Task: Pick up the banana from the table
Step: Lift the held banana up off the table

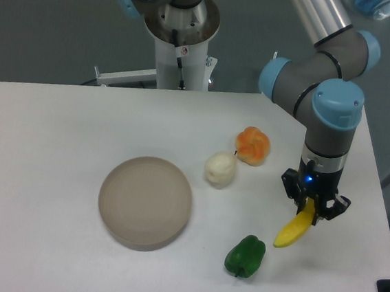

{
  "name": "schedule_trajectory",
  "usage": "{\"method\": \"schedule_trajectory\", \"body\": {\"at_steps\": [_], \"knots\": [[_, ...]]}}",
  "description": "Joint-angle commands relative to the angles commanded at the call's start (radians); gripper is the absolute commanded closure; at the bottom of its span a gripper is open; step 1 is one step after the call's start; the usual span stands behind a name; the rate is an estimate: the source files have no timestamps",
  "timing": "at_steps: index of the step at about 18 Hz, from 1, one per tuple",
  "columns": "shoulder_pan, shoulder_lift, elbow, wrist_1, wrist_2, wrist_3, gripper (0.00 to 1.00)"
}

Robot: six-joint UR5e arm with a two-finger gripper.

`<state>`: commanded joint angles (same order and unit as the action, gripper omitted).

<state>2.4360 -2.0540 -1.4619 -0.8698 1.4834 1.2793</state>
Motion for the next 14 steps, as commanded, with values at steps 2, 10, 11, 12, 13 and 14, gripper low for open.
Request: {"method": "schedule_trajectory", "body": {"at_steps": [2,10,11,12,13,14], "knots": [[0.002,0.005,0.003,0.0,-0.002,0.002,0.92],[0.002,0.003,0.018,0.002,-0.003,-0.002,0.92],[0.0,0.003,0.023,0.002,-0.003,-0.002,0.92],[0.0,0.003,0.023,0.002,-0.003,-0.002,0.92],[0.0,0.002,0.023,0.002,-0.003,-0.002,0.92],[0.0,0.002,0.023,0.002,-0.003,-0.003,0.92]]}}
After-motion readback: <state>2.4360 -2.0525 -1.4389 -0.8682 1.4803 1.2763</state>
